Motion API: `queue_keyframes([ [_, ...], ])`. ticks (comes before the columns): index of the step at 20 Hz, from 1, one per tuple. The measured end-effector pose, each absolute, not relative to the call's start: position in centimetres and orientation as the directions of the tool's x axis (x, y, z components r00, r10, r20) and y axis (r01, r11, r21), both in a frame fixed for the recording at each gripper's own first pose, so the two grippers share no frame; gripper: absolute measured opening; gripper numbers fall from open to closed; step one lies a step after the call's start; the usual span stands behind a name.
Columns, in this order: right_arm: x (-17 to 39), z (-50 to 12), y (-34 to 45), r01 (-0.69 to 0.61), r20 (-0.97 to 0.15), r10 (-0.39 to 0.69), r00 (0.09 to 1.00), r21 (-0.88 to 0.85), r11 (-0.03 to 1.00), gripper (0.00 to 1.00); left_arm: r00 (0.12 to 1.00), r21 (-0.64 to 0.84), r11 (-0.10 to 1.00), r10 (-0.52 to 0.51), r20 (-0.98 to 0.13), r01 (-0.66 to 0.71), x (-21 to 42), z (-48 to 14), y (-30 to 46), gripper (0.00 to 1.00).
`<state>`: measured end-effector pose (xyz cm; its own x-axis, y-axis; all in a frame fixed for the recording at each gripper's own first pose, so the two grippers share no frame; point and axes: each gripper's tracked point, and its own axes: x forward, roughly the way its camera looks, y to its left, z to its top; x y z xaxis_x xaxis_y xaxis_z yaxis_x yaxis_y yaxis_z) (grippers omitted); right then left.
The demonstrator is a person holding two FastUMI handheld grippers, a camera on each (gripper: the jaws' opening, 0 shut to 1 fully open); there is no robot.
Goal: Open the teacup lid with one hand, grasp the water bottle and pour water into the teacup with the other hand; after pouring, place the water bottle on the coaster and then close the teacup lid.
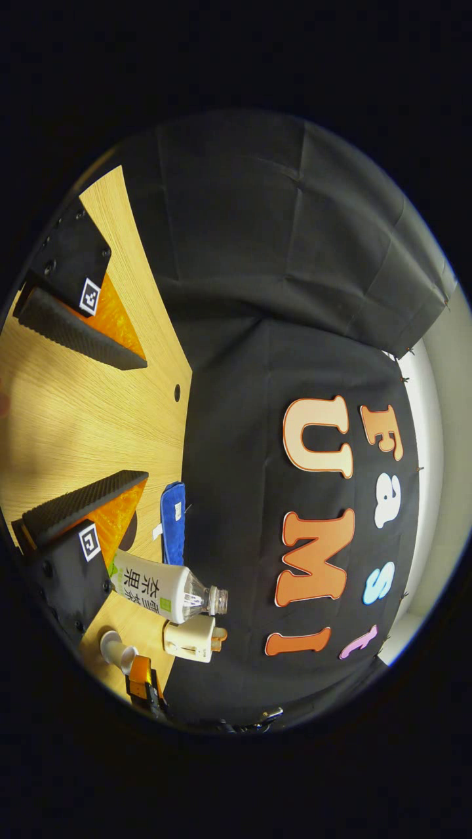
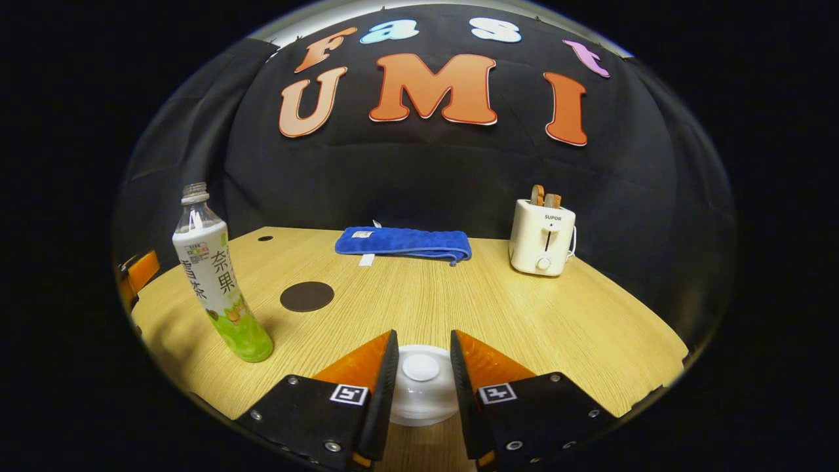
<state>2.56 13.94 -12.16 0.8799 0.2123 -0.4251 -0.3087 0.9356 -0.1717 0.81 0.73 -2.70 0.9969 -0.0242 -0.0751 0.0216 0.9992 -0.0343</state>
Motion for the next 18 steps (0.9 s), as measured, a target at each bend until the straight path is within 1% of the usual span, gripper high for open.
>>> queue_keyframes([
  [1,2.5,-12.3,14.0,-0.311,-0.429,0.214,0.878,-0.17,0.935,0.38,0.997,-0.033,0.999,-0.023,-0.075,0.021,0.8,-2.7,0.7,0.99],
  [2,2.6,-12.4,14.0,-0.313,-0.434,0.215,0.875,-0.168,0.935,0.4,0.997,-0.031,0.999,-0.023,-0.075,0.021,0.8,-2.6,0.8,0.99],
  [3,2.5,-12.6,14.0,-0.316,-0.439,0.217,0.872,-0.165,0.934,0.35,0.997,-0.03,0.999,-0.023,-0.074,0.021,0.8,-2.7,0.7,0.99],
  [4,2.6,-12.5,14.0,-0.317,-0.439,0.219,0.871,-0.162,0.935,0.34,0.997,-0.03,0.999,-0.024,-0.074,0.022,0.8,-2.7,0.8,0.99],
  [5,2.6,-12.5,14.1,-0.318,-0.44,0.219,0.871,-0.163,0.934,0.31,0.997,-0.029,0.999,-0.024,-0.075,0.022,0.7,-2.6,0.8,0.99],
  [6,2.6,-12.5,14.1,-0.32,-0.441,0.221,0.87,-0.163,0.933,0.25,0.997,-0.028,0.999,-0.024,-0.074,0.022,0.7,-2.6,0.7,0.99],
  [7,2.5,-12.5,14.2,-0.321,-0.443,0.222,0.869,-0.161,0.933,0.29,0.997,-0.029,0.999,-0.025,-0.074,0.023,0.7,-2.6,0.7,0.99],
  [8,2.5,-12.5,14.1,-0.322,-0.444,0.224,0.868,-0.157,0.934,0.29,0.997,-0.03,0.999,-0.026,-0.073,0.024,0.7,-2.6,0.7,0.99],
  [9,2.6,-12.5,14.1,-0.322,-0.444,0.225,0.867,-0.154,0.934,0.27,0.997,-0.029,0.999,-0.027,-0.073,0.025,0.8,-2.5,0.6,0.99],
  [13,2.5,-12.5,14.1,-0.32,-0.446,0.226,0.866,-0.146,0.936,0.22,0.997,-0.024,0.999,-0.03,-0.069,0.028,0.6,-2.4,0.6,0.99],
  [18,2.4,-10.6,13.7,-0.318,-0.416,0.236,0.878,-0.137,0.938,0.22,0.998,-0.013,0.999,-0.043,-0.053,0.042,0.0,-1.7,0.1,0.99],
])
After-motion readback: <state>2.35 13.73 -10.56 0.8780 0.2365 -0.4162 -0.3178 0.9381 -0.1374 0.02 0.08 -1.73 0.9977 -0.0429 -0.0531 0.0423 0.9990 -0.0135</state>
